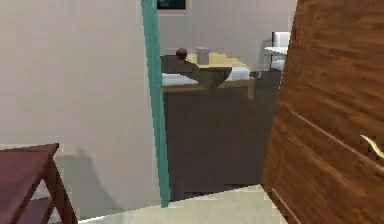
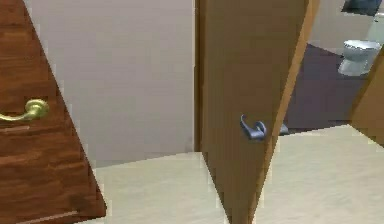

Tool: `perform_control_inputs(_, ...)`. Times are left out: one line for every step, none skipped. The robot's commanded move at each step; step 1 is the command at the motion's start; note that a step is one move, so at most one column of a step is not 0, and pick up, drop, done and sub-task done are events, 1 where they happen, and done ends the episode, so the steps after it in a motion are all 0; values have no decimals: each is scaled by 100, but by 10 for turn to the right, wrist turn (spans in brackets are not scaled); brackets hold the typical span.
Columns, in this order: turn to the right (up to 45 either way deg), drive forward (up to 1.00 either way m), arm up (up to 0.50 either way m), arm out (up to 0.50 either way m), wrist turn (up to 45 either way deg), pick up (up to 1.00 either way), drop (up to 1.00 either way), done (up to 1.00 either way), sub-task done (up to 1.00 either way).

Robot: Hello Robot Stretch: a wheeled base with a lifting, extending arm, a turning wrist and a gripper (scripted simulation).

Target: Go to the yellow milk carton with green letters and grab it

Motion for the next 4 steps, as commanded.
perform_control_inputs(0, 100, 0, 0, 0, 0, 0, 0, 0)
perform_control_inputs(120, 0, 0, 0, 0, 0, 0, 0, 0)
perform_control_inputs(0, 10, 0, 0, 0, 0, 0, 0, 0)
perform_control_inputs(120, 0, 0, 0, 0, 0, 0, 0, 0)
